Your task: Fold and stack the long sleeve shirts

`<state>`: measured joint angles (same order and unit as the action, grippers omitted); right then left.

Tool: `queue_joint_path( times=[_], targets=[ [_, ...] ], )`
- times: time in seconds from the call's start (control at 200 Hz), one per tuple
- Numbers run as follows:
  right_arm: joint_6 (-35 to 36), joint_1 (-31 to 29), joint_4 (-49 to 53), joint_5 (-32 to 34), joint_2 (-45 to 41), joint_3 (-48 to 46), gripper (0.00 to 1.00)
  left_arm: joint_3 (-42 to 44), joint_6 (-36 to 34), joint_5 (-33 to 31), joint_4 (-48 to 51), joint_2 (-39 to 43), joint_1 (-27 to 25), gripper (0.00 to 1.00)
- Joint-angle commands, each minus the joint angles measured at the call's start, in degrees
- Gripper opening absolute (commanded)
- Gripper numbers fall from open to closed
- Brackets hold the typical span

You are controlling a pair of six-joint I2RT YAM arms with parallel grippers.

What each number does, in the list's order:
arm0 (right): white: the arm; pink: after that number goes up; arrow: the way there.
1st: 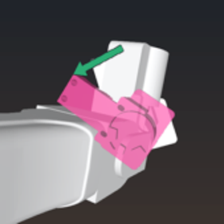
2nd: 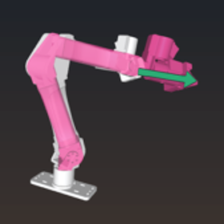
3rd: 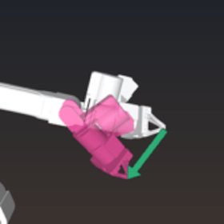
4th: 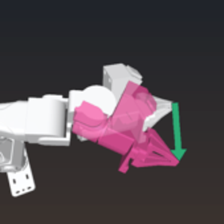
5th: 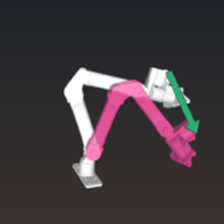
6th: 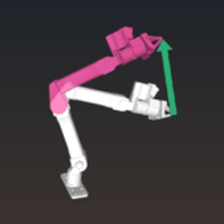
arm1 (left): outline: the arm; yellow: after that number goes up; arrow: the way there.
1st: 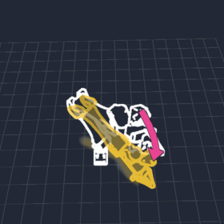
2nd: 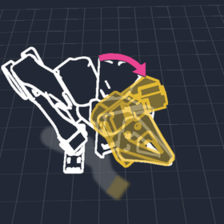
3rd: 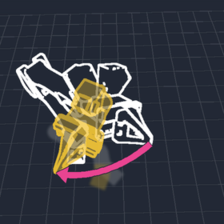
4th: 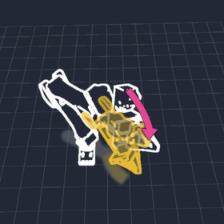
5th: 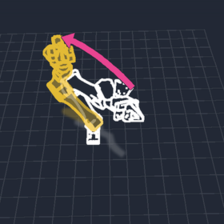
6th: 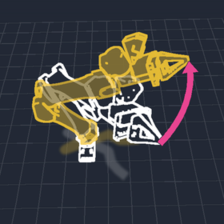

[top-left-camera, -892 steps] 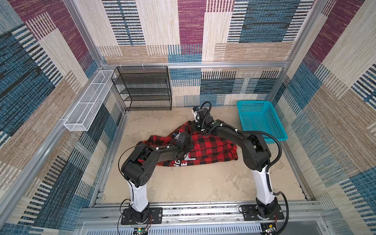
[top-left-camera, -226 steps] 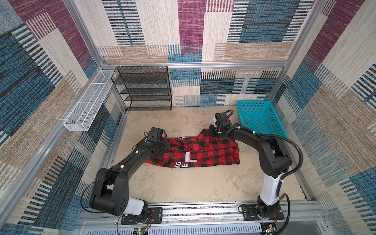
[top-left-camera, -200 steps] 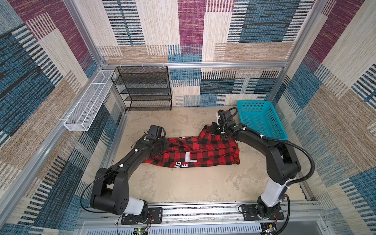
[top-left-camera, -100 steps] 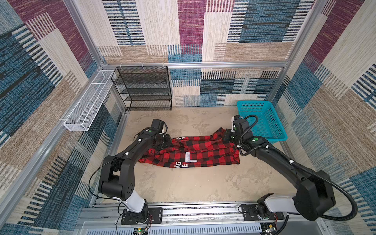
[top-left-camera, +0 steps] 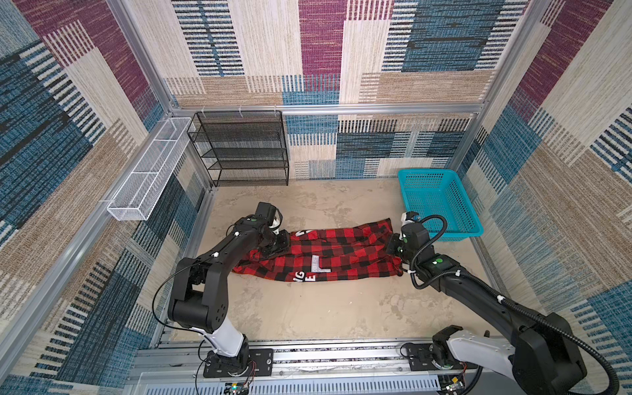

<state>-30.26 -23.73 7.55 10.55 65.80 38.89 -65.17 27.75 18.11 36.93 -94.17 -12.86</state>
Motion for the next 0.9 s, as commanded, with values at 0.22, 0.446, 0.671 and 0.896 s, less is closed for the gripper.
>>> queue_joint_path(
  times=[0.22, 0.446, 0.671, 0.896],
  targets=[
    [2.34, 0.41, -4.28, 0.43, 1.97, 1.00, 0.07, -0.04, -0.19, -2.73, 2.13, 0.95, 0.59, 0.00],
    [-0.20, 0.39, 2.97, -2.03, -1.61, 1.99, 0.35, -1.53, 1.58, -3.96, 2.01, 1.14, 2.18, 0.00],
    [-3.21, 0.36, 19.10, 4.90, 1.77, 11.68, 0.55, -4.41, 2.15, -4.09, 2.51, 1.21, 2.93, 0.00],
    [4.79, 0.36, 19.91, -0.72, 17.15, 20.68, 0.53, -7.03, 1.09, -3.27, 3.75, -0.59, 3.11, 0.00]
  ],
)
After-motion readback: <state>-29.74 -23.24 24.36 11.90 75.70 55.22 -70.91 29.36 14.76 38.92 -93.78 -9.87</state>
